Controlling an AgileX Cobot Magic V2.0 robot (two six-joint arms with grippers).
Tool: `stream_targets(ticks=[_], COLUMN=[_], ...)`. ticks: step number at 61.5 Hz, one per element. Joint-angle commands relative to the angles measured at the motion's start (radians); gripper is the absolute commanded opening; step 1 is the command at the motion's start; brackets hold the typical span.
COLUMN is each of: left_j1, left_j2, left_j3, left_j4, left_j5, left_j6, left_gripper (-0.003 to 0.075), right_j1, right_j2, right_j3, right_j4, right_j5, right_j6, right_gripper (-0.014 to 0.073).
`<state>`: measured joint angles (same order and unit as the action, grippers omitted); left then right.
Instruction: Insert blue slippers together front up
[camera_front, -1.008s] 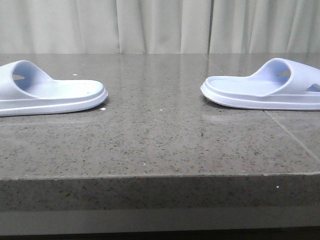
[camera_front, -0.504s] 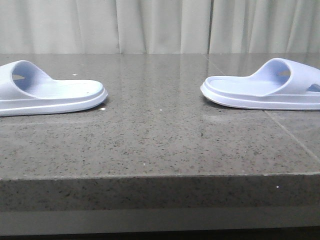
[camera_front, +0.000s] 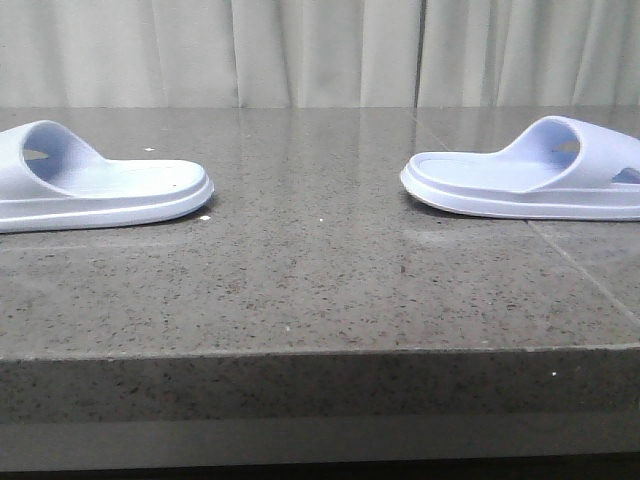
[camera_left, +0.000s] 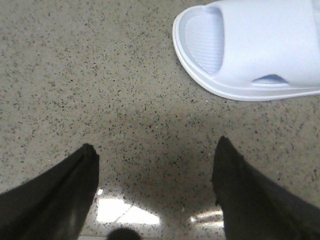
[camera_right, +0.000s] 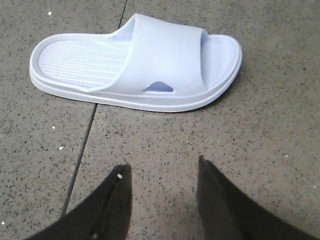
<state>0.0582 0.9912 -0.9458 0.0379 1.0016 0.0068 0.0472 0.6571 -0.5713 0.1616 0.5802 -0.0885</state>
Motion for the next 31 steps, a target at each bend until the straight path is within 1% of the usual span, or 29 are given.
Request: stream_targets(ticks=[1, 2, 5, 8, 14, 18, 24, 31], left_j1=[0.065, 0.08, 0.137, 0.204, 0.303, 0.358, 0.402, 0.409], left_j2=[0.075, 0.082, 0.134, 0.183, 0.263, 0.321, 0.386, 0.468], left_j3=[-0.071, -0.076, -0.094, -0.108, -0.118, -0.121, -0.121, -0.121], left_j4=[-0.079, -0.088, -0.177, -0.331, -0.558, -0.681, -0.789, -0.92], left_j5=[-0.031, -0.031, -0.031, -0.033, -0.051, -0.049, -0.042, -0.03], left_j6=[0.046, 0.052, 0.112, 0.219, 0.363, 0.446, 0.519, 0.611], left_gripper=[0.048, 0.048, 0.048, 0.048, 0.048, 0.048, 0.048, 0.048], right_j1=[-0.006, -0.006, -0.006, -0.006, -0.006, -0.006, -0.006, -0.006], right_j2=[0.004, 0.004, 0.004, 0.004, 0.004, 0.004, 0.004, 0.004], right_j3=[-0.031, -0.031, -0.031, -0.031, -0.031, -0.031, -0.031, -0.031], right_j4=[0.007, 0.007, 0.007, 0.007, 0.007, 0.007, 0.007, 0.007], right_j5=[-0.061, -0.061, -0.061, -0.061, -0.061, -0.061, -0.061, -0.061], right_j6=[-0.008, -0.008, -0.008, -0.008, -0.008, -0.008, -0.008, -0.008], right_gripper=[0.0347, 0.0347, 0.0347, 0.0347, 0.0347, 0.0347, 0.0347, 0.0347])
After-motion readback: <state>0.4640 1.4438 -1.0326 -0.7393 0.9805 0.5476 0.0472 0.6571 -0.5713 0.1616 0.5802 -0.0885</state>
